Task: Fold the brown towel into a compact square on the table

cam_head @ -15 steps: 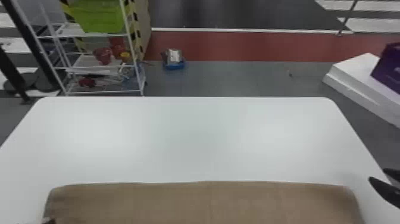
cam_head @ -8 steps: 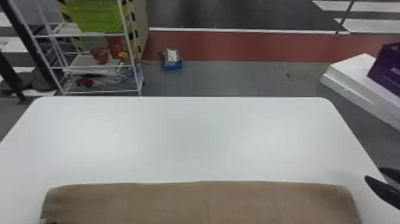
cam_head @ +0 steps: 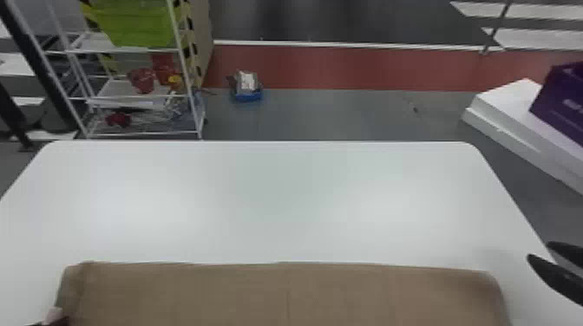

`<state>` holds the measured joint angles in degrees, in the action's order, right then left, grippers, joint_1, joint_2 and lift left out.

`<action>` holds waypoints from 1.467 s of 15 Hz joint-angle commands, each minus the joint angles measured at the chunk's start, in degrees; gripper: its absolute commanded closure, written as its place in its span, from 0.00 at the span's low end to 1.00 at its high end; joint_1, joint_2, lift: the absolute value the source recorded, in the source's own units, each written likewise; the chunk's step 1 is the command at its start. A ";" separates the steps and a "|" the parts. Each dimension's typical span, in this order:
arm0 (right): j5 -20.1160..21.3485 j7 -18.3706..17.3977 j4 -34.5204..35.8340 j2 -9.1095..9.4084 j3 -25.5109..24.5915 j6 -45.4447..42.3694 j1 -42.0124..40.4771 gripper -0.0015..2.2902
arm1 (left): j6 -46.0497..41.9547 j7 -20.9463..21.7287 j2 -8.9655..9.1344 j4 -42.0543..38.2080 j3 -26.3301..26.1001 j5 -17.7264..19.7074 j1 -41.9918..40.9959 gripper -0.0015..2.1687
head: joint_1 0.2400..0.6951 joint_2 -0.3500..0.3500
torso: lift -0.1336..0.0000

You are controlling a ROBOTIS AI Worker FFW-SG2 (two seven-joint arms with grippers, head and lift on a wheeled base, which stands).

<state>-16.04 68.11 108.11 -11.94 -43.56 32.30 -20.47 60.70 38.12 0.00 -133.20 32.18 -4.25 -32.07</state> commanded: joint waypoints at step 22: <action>1.28 -1.93 -0.71 -0.11 2.60 -1.40 0.52 0.08 | 29.33 0.73 0.15 -24.30 -10.03 11.45 4.74 0.79 | 1.00 0.12 | 0.07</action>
<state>-14.67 66.18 107.99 -11.86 -40.85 32.05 -19.98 88.30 39.82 0.00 -157.47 25.40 7.95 -30.33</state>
